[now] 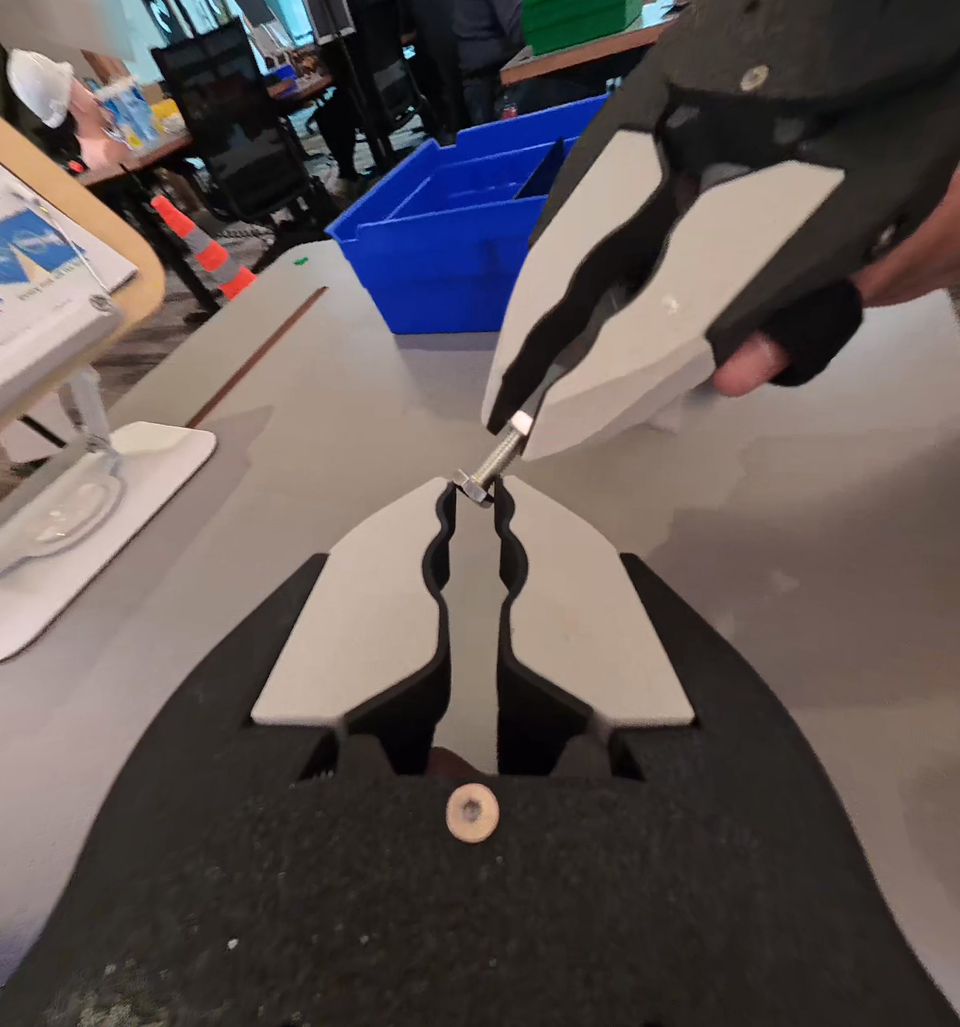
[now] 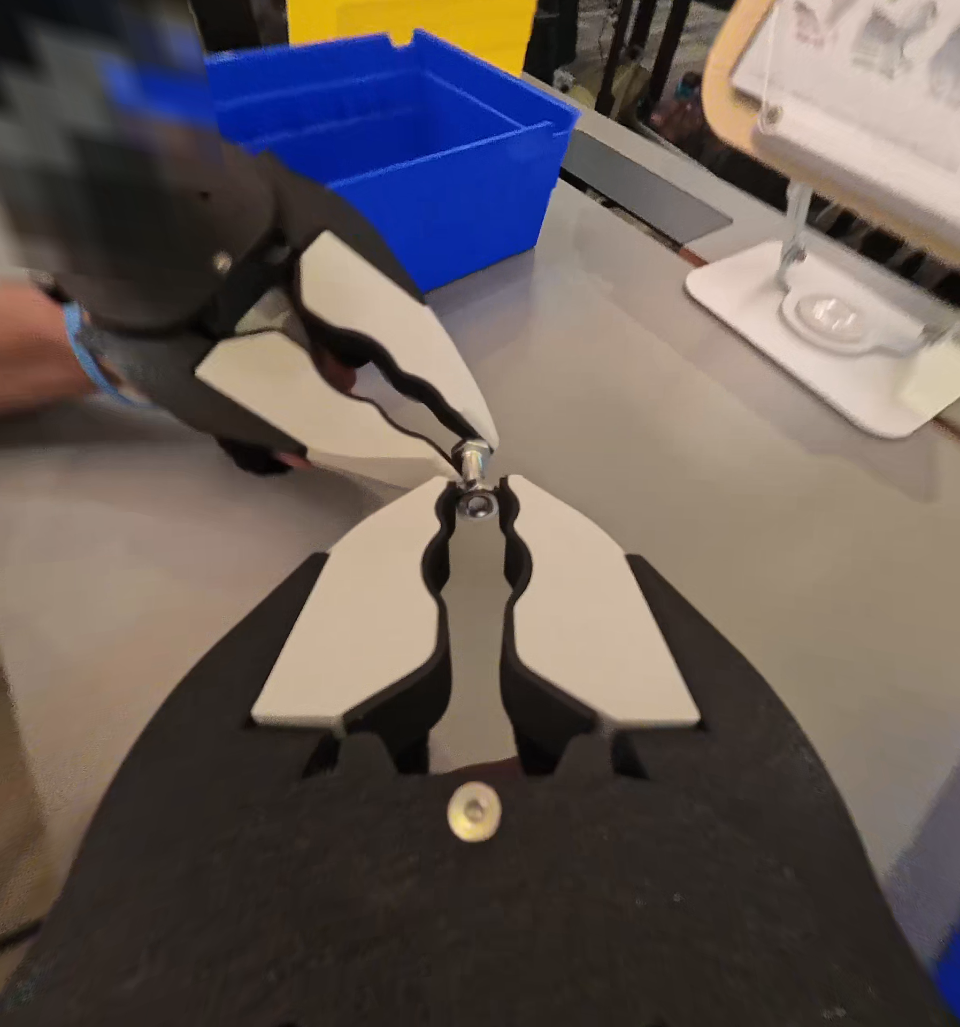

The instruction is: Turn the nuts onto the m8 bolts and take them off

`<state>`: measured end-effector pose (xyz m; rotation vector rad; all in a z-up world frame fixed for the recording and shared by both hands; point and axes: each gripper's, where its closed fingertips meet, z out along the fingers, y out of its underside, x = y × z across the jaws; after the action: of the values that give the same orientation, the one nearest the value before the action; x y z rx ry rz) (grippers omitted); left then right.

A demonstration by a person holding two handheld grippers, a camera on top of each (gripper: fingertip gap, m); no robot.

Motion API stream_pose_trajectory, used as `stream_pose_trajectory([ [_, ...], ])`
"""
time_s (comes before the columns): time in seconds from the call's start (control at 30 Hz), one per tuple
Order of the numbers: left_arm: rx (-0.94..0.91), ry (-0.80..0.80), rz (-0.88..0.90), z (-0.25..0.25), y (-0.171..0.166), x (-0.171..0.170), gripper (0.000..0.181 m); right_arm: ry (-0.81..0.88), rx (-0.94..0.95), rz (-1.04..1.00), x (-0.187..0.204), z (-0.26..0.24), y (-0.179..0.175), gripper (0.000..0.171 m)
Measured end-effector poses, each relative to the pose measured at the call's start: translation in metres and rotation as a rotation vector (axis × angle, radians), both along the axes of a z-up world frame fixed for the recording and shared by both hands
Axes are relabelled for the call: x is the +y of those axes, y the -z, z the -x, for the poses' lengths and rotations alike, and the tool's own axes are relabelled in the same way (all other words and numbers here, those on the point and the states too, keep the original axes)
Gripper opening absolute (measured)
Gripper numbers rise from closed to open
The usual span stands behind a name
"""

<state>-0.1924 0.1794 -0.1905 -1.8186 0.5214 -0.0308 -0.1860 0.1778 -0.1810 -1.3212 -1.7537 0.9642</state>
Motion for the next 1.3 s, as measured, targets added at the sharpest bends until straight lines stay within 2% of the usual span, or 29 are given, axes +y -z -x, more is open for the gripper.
stream_pose_trajectory([
  [0.17,-0.068,0.042,0.038,-0.003,0.004,-0.003,0.013,-0.186,0.062,-0.691,-0.001,-0.002,0.002,0.015],
  [0.23,-0.041,0.026,0.026,-0.001,0.004,-0.001,0.013,-0.185,0.078,-0.744,0.000,-0.001,0.001,0.015],
  [0.27,-0.036,0.014,0.014,0.000,0.001,0.000,0.013,-0.180,0.092,-0.699,-0.001,-0.001,0.000,0.017],
  [0.3,-0.026,-0.005,0.001,0.004,-0.001,0.001,0.013,-0.178,0.104,-0.620,-0.002,-0.003,-0.001,0.028],
  [0.4,0.005,-0.047,-0.035,0.013,-0.005,0.000,0.013,-0.123,0.143,-0.243,-0.004,-0.008,-0.006,0.038],
  [0.6,0.013,-0.048,-0.071,0.012,-0.008,-0.002,0.013,0.053,0.167,0.683,0.004,-0.007,-0.015,0.034],
  [0.7,0.036,-0.048,-0.082,0.010,-0.010,-0.002,0.013,0.077,0.153,0.912,0.004,-0.005,-0.013,0.030],
  [0.9,0.072,-0.073,-0.074,0.013,-0.007,-0.002,0.013,0.111,0.100,0.882,-0.005,0.002,-0.009,0.014],
  [1.0,0.063,-0.066,-0.072,0.013,-0.008,-0.003,0.011,0.089,0.099,0.727,-0.007,0.002,-0.009,0.004],
  [1.17,0.048,-0.048,-0.056,0.011,-0.007,-0.005,0.011,0.017,0.088,0.466,-0.007,0.000,-0.010,0.003],
  [1.23,0.051,-0.052,-0.062,0.010,-0.008,-0.005,0.010,0.009,0.081,0.420,-0.005,0.000,-0.012,0.006],
  [1.27,0.057,-0.060,-0.064,0.011,-0.008,-0.004,0.010,0.013,0.080,0.408,-0.004,-0.001,-0.014,0.022],
  [1.3,0.058,-0.069,-0.068,0.013,-0.009,-0.004,0.010,0.016,0.081,0.399,-0.005,-0.001,-0.015,0.031],
])
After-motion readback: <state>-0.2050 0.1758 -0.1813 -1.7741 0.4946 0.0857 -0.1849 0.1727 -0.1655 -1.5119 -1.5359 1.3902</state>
